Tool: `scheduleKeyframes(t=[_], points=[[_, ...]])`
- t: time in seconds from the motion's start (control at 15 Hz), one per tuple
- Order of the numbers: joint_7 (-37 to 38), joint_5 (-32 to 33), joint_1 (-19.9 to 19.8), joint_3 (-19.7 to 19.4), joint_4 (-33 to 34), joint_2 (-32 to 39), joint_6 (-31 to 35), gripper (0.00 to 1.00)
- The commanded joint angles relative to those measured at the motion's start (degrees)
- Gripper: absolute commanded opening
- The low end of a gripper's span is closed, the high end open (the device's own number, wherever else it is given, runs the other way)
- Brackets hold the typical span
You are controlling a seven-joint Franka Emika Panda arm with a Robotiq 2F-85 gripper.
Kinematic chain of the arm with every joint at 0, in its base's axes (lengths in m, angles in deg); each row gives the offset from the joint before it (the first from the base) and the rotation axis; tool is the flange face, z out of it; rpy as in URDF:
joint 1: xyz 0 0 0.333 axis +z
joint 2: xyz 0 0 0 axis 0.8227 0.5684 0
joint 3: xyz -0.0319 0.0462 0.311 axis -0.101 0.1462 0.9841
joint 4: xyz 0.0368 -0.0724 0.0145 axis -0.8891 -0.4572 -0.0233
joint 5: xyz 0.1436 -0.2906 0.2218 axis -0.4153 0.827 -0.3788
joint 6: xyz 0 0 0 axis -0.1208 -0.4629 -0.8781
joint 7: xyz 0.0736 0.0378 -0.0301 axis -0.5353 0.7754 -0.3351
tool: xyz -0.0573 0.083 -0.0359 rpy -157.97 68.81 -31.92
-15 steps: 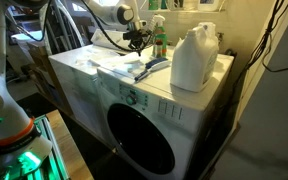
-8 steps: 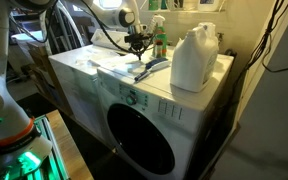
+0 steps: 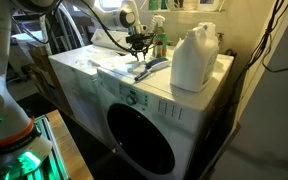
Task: Move the bottle cap to the front of the machine then place it on the paper towel
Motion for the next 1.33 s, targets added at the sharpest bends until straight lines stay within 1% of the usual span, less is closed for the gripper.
scheduleKeyframes(t=[0.0,0.13,0.27,0.47,0.73,1.13,1.27], points=[[-0.13,2.27,0.82,-1.16,1.33,0.49,-2.07,0.79],[0.5,3.53,1.04,-1.78,1.4,0.39,-2.1,0.94],[1.52,5.18,1.31,-2.63,1.53,0.3,-1.91,1.0],[2.78,7.29,1.53,-3.72,1.93,0.36,-2.09,1.0],[4.69,8.09,1.43,-4.37,2.52,0.9,-2.2,1.0],[10.15,10.87,1.97,-5.62,2.31,0.72,-1.38,1.0],[14.42,14.2,3.09,-7.13,1.52,-0.58,-0.74,1.0]])
